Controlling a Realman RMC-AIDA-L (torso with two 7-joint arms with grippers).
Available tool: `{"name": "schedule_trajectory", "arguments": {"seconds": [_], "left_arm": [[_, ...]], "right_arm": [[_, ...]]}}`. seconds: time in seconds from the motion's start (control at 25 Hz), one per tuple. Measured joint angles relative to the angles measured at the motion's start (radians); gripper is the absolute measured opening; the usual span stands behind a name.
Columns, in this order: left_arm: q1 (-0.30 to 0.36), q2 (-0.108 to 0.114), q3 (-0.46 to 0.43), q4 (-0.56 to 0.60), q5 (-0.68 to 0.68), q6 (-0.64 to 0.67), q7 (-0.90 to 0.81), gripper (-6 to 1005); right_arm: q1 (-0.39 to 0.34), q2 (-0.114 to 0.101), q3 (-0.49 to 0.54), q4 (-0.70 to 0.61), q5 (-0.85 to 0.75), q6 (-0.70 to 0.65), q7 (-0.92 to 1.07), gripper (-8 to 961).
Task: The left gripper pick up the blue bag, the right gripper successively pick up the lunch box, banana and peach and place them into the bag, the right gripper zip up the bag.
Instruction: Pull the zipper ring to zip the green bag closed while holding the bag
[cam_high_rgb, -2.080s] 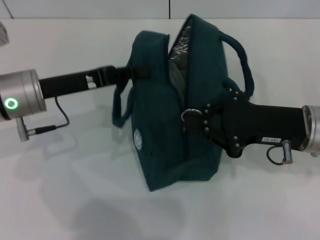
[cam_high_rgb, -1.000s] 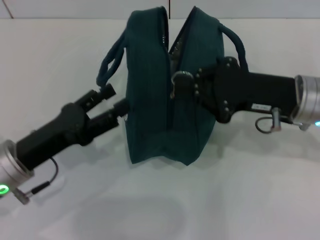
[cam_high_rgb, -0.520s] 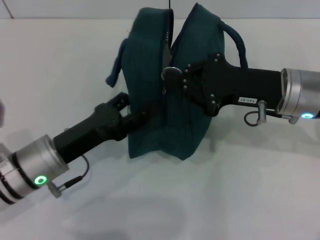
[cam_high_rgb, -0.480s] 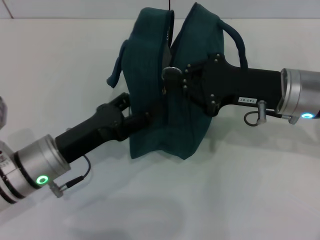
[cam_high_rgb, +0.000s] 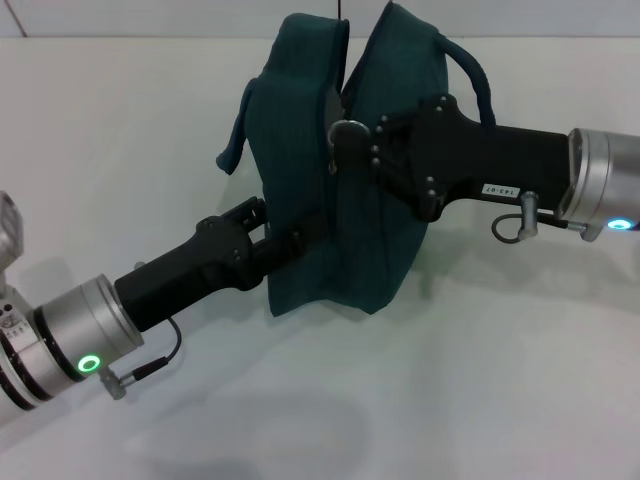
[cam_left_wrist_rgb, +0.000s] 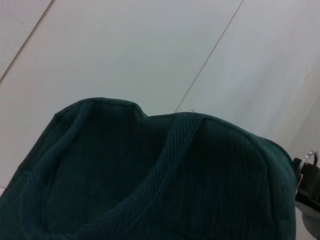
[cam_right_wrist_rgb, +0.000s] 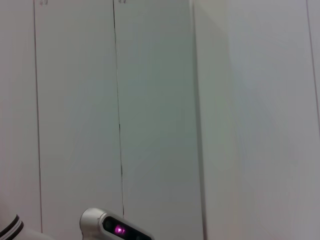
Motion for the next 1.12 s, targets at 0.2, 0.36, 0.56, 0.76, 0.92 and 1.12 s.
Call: {"name": "schedule_trajectory", "arguments": {"seconds": [0.2,0.36,0.56,0.76,0.92,1.12], "left_arm": [[0.0,-0.004,0.0,-0.003,-0.004,-0.008,0.051,640],[-0.007,-0.006,-0.001,-0.019,-0.006,-0.027,0.077,534],[-0.013,-0.006,-0.001,-0.032,-0.003,-0.058,0.118,398],[-0.016,-0.005,0.007,-0.055,-0.001,-0.075,0.169,254],[-0.012,-0.005,0.028,-0.056,0.0,-0.075,0.184,182],[-0.007,-0.004,0.039,-0.056,-0.004,-0.06,0.203,139]], "right_arm": [[0.003,0.001,0.0,0.003,0.0,0.001,-0.007,11],[0.001,0.002,0.0,0.004,0.0,0.001,-0.007,11],[-0.006,0.002,0.0,0.005,0.046,0.001,-0.008,12],[-0.013,0.003,0.0,0.027,0.135,0.011,-0.008,12],[-0.016,0.002,0.0,0.053,0.19,0.045,-0.007,12],[-0.019,0.0,0.0,0.067,0.204,0.067,-0.007,12]]}}
